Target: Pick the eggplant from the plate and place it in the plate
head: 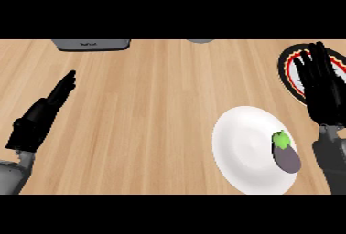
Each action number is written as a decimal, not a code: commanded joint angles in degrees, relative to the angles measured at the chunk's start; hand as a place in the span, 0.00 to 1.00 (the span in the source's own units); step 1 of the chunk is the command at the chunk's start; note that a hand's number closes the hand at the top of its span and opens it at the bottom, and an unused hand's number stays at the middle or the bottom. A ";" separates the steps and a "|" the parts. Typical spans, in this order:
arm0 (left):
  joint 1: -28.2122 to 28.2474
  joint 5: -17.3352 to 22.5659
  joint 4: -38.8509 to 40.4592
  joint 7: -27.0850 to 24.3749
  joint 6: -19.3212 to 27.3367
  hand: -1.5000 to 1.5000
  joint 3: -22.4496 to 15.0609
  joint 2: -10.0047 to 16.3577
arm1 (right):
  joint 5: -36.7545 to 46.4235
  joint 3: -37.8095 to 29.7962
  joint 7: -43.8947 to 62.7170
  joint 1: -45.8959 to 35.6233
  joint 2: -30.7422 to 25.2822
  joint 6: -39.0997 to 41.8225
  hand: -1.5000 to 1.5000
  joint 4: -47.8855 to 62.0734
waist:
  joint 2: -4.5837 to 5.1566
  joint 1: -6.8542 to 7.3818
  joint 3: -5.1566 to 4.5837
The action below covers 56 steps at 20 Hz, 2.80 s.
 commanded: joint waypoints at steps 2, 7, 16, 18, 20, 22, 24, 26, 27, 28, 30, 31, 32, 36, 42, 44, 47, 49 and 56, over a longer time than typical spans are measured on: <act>-0.69 1.86 1.65 1.70 1.58 0.50 1.23 -3.20 | -3.14 5.55 0.82 -2.29 -4.22 18.03 1.00 -0.76 | -0.75 1.70 -0.44; 1.68 4.65 3.22 3.32 2.50 0.50 0.98 -6.41 | 10.78 10.49 -6.93 -13.54 -15.58 28.43 1.00 -11.02 | -3.26 4.76 -1.88; 2.23 8.43 6.14 2.42 3.33 0.50 3.73 -10.88 | 16.16 12.13 -36.87 -3.95 -20.27 56.69 0.00 5.43 | 0.15 3.80 -0.15; 0.46 8.95 7.47 3.44 2.80 0.50 4.07 -10.98 | 21.54 12.90 -40.96 -3.59 -23.44 55.53 0.00 4.05 | 0.15 2.73 -0.08; 2.27 6.99 7.65 2.19 4.53 0.50 2.96 -12.00 | 24.67 13.72 -44.89 -4.30 -26.06 54.40 0.00 3.27 | -0.14 2.84 -0.15; 0.76 7.90 6.28 4.40 4.31 0.50 3.94 -11.22 | 28.56 15.88 -49.05 -2.84 -28.12 52.45 0.00 3.83 | -0.36 2.73 -0.14; 1.83 7.13 8.38 1.89 3.51 0.50 3.81 -11.33 | 32.33 17.56 -51.92 -4.51 -29.58 48.80 0.00 5.07 | -0.20 3.28 -0.24; -1.72 6.53 10.00 3.23 4.49 0.50 3.54 -12.69 | 34.86 19.75 -55.73 -4.92 -30.11 45.90 0.00 6.86 | -0.14 2.64 -0.27; -1.46 6.56 9.50 3.54 4.87 0.50 4.27 -12.19 | 35.72 20.61 -57.64 -3.59 -31.94 45.13 0.00 6.05 | -0.44 2.28 -0.29; 0.04 6.52 10.45 1.50 4.69 0.50 4.30 -12.87 | 37.43 22.12 -58.96 -3.23 -32.16 42.91 0.00 5.65 | -0.43 2.43 -0.33; 1.71 5.96 9.31 1.85 4.21 0.50 3.09 -13.01 | 38.72 23.72 -58.73 -4.84 -33.78 41.66 0.00 5.93 | -0.65 2.74 -0.40; -0.46 7.08 9.18 3.98 3.77 0.50 4.11 -12.55 | 41.63 26.63 -57.71 -5.39 -32.06 39.34 0.00 7.39 | -0.49 3.15 -0.38; -1.78 6.30 8.95 5.01 4.61 0.50 3.61 -12.98 | 41.86 26.49 -59.24 -6.83 -34.31 40.31 0.00 9.44 | -0.46 3.11 -0.38; 1.35 4.53 10.21 1.14 5.27 0.50 2.73 -14.91 | 48.46 31.25 -63.20 -4.92 -35.62 32.61 0.00 10.12 | -0.66 2.47 -0.41; -1.52 4.57 12.24 3.04 4.14 0.50 6.07 -13.72 | 56.92 34.36 -57.34 -9.39 -31.05 26.01 0.00 11.00 | -0.89 1.85 -0.50; 0.89 5.88 9.97 2.21 1.58 0.50 7.11 -12.58 | 59.65 34.97 -59.35 -8.31 -31.44 24.10 0.00 13.10 | -0.98 1.95 -0.49; 0.94 5.30 13.42 -0.52 0.10 0.50 7.14 -14.24 | 61.37 34.95 -57.72 -8.15 -33.09 24.66 0.00 9.59 | -1.08 1.23 -0.54; -0.24 5.82 8.96 5.71 0.93 0.50 8.58 -12.10 | 63.42 36.37 -55.23 -7.73 -29.57 23.57 0.00 9.46 | -1.14 1.50 -0.50; 3.53 4.40 8.02 4.33 -0.57 0.50 9.55 -13.54 | 68.23 34.83 -52.27 -10.32 -25.20 26.13 0.00 11.16 | -1.14 1.62 -0.51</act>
